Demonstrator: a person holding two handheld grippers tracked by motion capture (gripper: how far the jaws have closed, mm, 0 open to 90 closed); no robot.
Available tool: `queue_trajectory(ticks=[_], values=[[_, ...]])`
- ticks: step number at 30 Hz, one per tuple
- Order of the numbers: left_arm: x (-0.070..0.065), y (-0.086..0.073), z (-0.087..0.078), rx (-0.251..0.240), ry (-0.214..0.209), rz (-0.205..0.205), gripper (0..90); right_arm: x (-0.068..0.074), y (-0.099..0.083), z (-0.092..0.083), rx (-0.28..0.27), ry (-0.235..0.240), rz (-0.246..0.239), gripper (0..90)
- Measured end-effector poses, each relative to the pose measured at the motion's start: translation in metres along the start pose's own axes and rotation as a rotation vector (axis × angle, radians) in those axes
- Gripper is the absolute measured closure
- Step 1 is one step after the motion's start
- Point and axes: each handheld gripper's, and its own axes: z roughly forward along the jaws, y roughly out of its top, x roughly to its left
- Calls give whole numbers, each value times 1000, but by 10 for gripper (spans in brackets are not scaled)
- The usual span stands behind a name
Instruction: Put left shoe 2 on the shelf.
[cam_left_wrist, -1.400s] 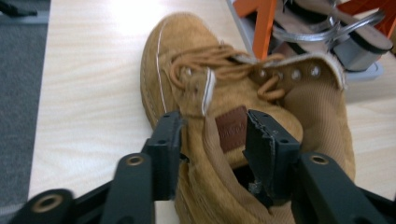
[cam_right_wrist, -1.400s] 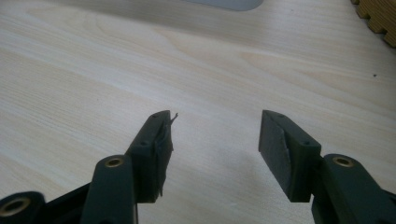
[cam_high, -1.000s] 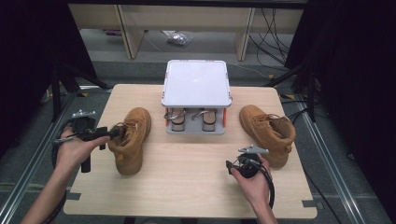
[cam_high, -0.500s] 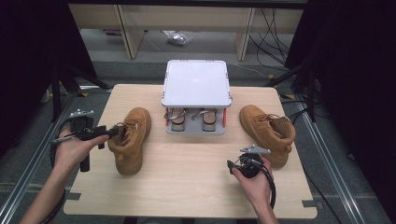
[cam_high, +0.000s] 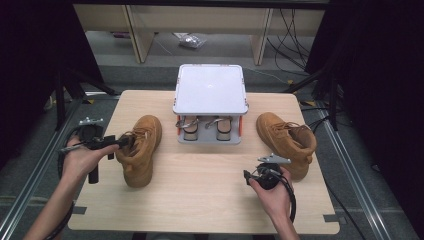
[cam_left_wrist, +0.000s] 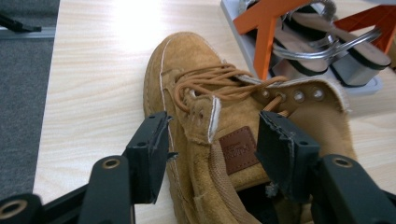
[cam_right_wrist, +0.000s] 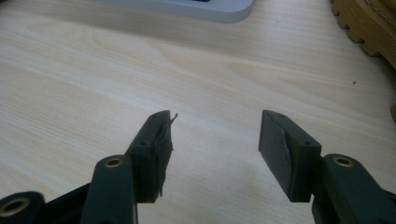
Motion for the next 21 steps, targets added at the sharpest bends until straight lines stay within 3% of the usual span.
queue_trajectory(ticks=[4,5,6,8,10,11,13,21], values=[[0,0,9,21,0,-4,453,0,0,-1,-1,0,-2,450],[-1,0,11,24,0,-12,465,4,-1,-2,11,-1,55,450],[0,0,13,52,9,9,475,0,-1,-1,-5,-2,2,450],[-1,-2,19,40,12,5,502,0,-1,-2,-4,-2,2,449],[1,-3,22,89,4,13,531,0,0,-2,-2,-7,2,449],[1,-3,22,89,4,13,549,0,0,-2,-6,-5,2,449],[2,-4,25,97,-1,-13,561,1,1,-3,-4,-2,2,449],[-1,-5,27,134,-7,-55,649,4,0,-2,0,4,-3,446]])
